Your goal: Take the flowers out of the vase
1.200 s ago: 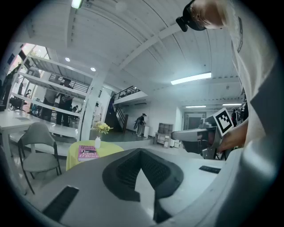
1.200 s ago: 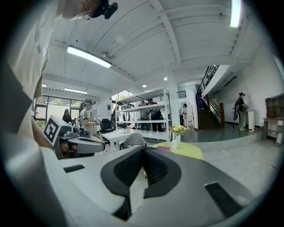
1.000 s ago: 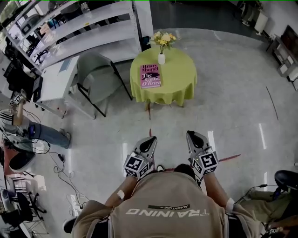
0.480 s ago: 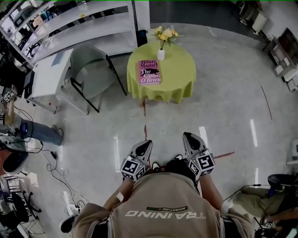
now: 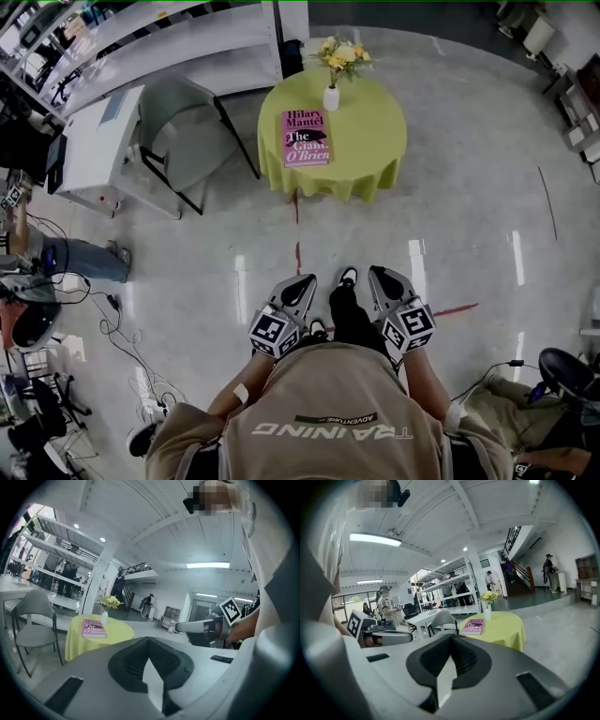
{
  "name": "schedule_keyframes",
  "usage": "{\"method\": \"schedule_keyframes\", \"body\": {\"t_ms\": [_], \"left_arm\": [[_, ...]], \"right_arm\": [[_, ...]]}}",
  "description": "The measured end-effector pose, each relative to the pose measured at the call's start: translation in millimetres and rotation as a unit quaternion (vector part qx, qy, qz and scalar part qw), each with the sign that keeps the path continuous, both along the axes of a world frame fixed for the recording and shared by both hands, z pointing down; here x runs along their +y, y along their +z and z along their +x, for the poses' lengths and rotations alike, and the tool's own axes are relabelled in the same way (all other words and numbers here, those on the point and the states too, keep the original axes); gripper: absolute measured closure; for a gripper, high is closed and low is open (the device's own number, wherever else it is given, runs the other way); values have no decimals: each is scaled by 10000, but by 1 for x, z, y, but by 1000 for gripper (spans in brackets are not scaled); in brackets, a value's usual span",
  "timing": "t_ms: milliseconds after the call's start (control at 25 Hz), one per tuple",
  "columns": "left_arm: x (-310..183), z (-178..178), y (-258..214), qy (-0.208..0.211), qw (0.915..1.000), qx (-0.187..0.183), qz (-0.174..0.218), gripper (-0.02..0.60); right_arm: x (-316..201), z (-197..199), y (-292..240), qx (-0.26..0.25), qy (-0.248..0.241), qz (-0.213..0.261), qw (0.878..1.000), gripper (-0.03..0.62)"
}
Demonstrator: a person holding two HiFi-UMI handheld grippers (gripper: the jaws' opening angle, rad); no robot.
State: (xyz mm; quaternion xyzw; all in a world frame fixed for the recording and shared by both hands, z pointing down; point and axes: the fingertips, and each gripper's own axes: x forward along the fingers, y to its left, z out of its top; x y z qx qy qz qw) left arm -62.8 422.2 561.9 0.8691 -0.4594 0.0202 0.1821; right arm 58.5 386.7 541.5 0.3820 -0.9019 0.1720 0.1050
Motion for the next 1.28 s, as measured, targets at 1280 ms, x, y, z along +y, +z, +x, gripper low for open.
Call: {"method": "schedule_keyframes", "body": {"t_ms": [1280], "left_arm": [[-324,3,-25,-493,9969,-541,304,581]], "right_arm": [[-321,-11,1,-126,-847,506,9950,597]]}}
